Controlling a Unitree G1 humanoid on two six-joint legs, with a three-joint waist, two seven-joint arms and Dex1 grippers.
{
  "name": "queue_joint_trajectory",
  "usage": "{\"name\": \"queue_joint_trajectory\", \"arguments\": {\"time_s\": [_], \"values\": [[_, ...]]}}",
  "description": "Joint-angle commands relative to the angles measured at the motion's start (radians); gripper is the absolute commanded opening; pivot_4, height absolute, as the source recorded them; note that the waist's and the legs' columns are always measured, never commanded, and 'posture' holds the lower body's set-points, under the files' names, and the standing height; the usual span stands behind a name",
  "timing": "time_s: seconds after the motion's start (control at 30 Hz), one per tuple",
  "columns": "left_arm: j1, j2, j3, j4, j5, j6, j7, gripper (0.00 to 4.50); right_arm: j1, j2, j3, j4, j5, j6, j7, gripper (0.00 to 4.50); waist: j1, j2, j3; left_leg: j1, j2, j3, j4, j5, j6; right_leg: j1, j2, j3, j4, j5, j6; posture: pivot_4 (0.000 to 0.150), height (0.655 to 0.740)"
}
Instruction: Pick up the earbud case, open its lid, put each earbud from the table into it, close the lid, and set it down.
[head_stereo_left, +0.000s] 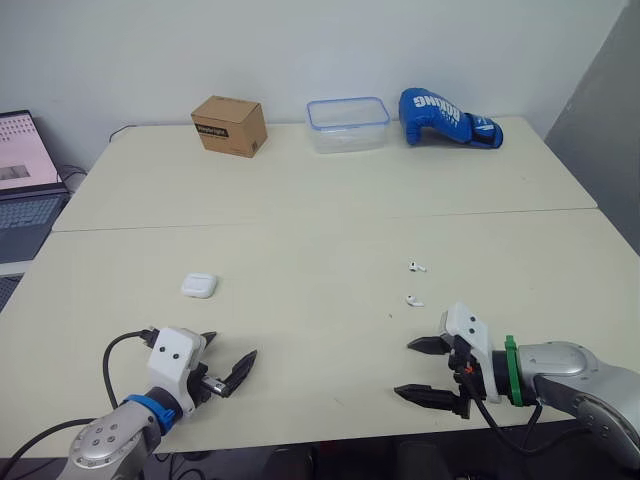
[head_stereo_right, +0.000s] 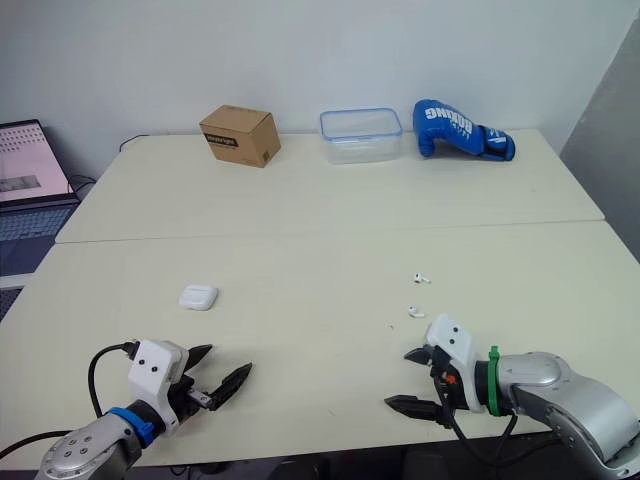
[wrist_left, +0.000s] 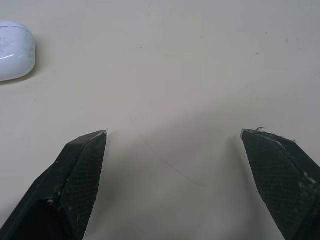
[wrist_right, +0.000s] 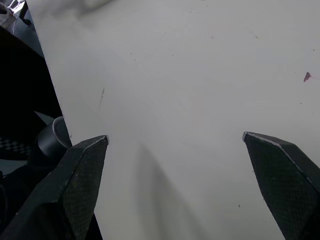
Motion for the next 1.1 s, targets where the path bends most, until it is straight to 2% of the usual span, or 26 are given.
{"name": "queue_joint_trajectory", "arguments": {"time_s": [0.03,0.4,0.5,0.6,0.73,0.9,1.1], "values": [[-0.008,0.007,0.020,-0.032,-0.004,0.006,0.003,4.49,0.013,-0.010,-0.019,-0.034,0.004,-0.019,0.010,4.50,0.000,0.000,0.000,0.000,0.000,0.000,0.000,0.000,0.000,0.000,0.000,0.000,0.000,0.000,0.000,0.150,0.7307],[-0.040,0.009,0.036,-0.037,-0.037,0.046,0.003,4.49,0.038,-0.010,-0.026,-0.058,0.006,-0.027,-0.003,4.50,0.000,0.000,0.000,0.000,0.000,-0.001,0.000,0.000,0.000,0.000,0.000,-0.001,0.000,0.000,0.000,0.150,0.7307],[-0.067,0.009,0.063,-0.055,-0.079,0.109,0.026,4.49,0.022,-0.016,-0.032,-0.057,0.006,-0.032,0.005,4.50,0.000,0.000,0.000,0.000,0.000,-0.001,0.000,0.000,0.000,0.000,0.000,-0.001,0.000,0.000,0.000,0.150,0.7307],[-0.136,-0.003,0.130,-0.052,-0.139,0.152,0.067,4.49,-0.029,-0.031,-0.049,-0.049,0.022,-0.032,0.029,4.50,0.000,0.000,0.000,0.000,0.000,-0.001,0.000,0.000,0.000,0.001,0.000,-0.001,0.000,0.000,0.000,0.150,0.7307],[-0.221,-0.010,0.167,-0.030,-0.110,0.157,0.147,4.49,-0.118,-0.041,-0.073,-0.009,0.035,-0.046,0.074,4.50,0.000,0.000,0.000,0.001,0.000,-0.001,0.000,0.000,0.000,0.001,0.000,-0.002,0.000,0.000,0.000,0.150,0.7307],[-0.319,-0.016,0.158,0.013,-0.074,0.176,0.223,4.49,-0.231,-0.049,-0.094,0.054,0.040,-0.063,0.127,4.50,0.000,0.000,0.000,0.000,0.000,-0.002,0.000,0.000,-0.001,0.001,0.000,-0.002,0.000,0.000,0.000,0.150,0.7307],[-0.373,-0.024,0.138,0.091,-0.050,0.190,0.249,4.49,-0.331,-0.030,-0.102,0.115,0.046,-0.080,0.155,4.50,-0.001,0.000,0.000,0.000,0.000,-0.002,0.000,0.000,-0.001,0.001,0.000,-0.001,0.000,0.000,0.000,0.150,0.7307]]}}
